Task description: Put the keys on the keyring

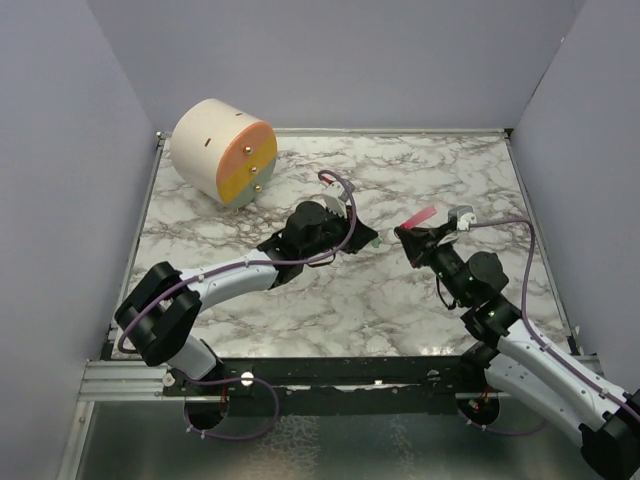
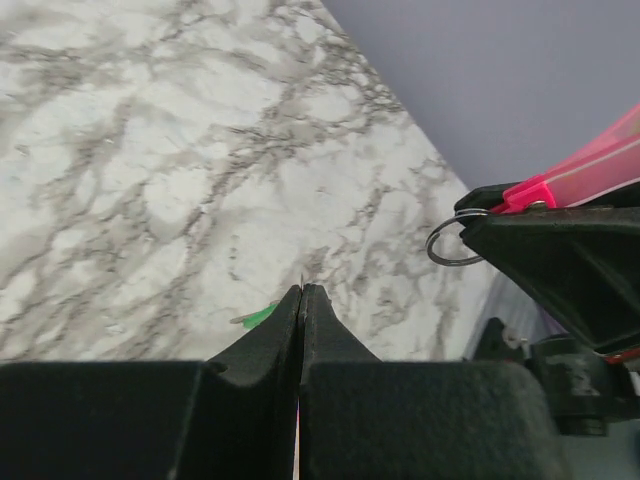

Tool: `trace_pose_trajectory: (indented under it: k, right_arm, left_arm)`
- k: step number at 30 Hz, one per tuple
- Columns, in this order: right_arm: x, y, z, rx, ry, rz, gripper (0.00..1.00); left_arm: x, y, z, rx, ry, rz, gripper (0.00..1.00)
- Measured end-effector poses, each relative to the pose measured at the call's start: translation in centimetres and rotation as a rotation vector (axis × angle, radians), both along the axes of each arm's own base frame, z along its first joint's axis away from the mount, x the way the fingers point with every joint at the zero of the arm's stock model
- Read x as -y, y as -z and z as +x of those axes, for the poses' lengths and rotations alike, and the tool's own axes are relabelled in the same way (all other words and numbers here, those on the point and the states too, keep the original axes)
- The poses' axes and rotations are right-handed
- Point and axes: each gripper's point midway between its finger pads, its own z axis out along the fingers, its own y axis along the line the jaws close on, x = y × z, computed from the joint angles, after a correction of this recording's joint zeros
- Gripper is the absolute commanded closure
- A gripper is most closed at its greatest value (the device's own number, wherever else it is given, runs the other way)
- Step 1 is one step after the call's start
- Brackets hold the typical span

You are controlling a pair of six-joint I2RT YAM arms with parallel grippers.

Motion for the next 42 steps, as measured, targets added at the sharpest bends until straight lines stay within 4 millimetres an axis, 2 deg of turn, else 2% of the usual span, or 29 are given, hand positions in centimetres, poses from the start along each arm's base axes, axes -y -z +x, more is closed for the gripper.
trace_pose_trajectory:
  k: [5, 14, 27, 42]
  right_arm:
    - [0.0, 1.0, 0.5, -0.073, 0.018, -0.034, 0.99]
    - [-0.6, 3.1, 1.3, -0.19, 0.022, -0.094, 0.99]
    - [-1.2, 4.5, 1.9, -0.309, 0.025, -0.147, 0.99]
    - [-1.4, 4.5, 2.1, -0.36, 0.021, -0.182, 0.99]
  left_arm:
    - [-1.5, 0.4, 1.1, 0.125, -0.041, 0.115, 1.0]
    - [-2.4, 0.0, 1.6, 0.301, -0.014, 0.221, 1.0]
    - [-2.1, 0.2, 0.8, 0.45, 0.109, 0.29, 1.0]
    - [-1.4, 0.1, 0.0, 0.571, 0.222, 0.316, 1.0]
